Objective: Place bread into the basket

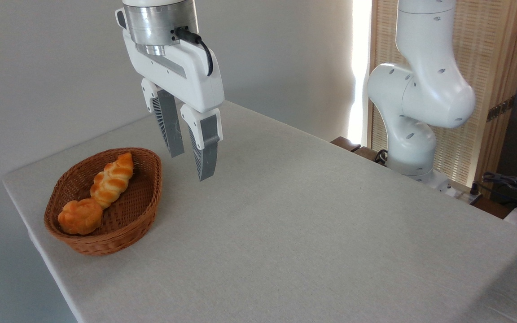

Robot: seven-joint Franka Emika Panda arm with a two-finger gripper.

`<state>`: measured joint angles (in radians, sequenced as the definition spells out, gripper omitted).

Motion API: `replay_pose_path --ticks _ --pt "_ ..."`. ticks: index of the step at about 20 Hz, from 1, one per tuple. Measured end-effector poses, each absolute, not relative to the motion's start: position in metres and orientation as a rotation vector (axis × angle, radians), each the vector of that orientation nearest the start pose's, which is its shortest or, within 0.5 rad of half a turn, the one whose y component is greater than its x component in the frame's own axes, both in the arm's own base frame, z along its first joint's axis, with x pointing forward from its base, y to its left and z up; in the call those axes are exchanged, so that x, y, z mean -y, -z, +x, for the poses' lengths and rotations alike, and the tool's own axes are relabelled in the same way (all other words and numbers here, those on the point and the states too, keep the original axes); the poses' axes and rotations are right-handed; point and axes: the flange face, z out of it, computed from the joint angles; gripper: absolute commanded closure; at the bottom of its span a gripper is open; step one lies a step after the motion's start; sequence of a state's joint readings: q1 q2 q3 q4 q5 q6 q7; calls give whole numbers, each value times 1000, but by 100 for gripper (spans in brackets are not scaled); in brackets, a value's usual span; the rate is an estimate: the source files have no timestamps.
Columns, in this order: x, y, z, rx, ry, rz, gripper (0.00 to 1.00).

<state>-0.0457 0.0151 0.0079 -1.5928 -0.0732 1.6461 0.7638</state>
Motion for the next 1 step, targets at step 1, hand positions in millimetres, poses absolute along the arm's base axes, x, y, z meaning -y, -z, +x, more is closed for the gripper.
replay_pose_path --ticks 1 --pt "29 -613 565 -1240 100 -2944 0"
